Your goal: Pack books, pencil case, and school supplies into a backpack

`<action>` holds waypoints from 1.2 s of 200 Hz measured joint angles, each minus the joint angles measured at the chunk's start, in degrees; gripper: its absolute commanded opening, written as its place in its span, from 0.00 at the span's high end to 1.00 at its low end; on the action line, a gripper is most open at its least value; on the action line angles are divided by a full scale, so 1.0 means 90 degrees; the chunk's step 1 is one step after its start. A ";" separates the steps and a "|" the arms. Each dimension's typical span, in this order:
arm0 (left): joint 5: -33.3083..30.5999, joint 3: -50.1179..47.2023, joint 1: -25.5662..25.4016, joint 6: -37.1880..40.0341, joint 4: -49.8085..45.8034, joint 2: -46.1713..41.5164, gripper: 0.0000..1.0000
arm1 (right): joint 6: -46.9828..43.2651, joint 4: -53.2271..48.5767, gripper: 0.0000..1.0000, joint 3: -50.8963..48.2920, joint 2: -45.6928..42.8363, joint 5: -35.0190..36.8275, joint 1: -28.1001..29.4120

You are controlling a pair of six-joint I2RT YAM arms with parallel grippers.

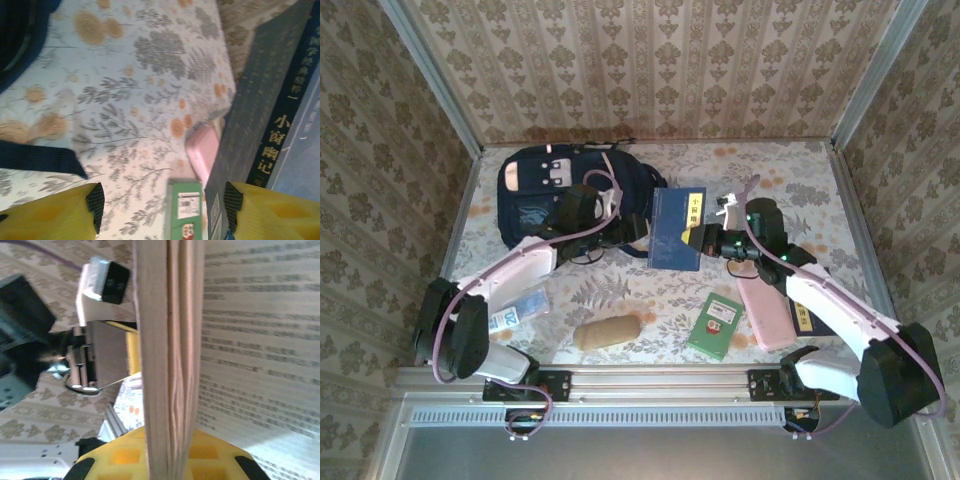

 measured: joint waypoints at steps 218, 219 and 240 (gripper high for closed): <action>0.1948 -0.0313 -0.0248 -0.0743 0.2421 -0.0804 1.00 | 0.0172 0.0131 0.39 0.0104 -0.0352 -0.0221 0.0197; 0.1940 -0.0313 -0.0250 -0.0743 0.2421 -0.0809 1.00 | 0.0163 0.0102 0.38 0.0114 -0.0355 -0.0187 0.0197; 0.1644 -0.0350 -0.0260 -0.0765 0.2426 -0.0925 1.00 | 0.0044 -0.0648 0.18 0.0330 -0.0503 0.0736 0.0209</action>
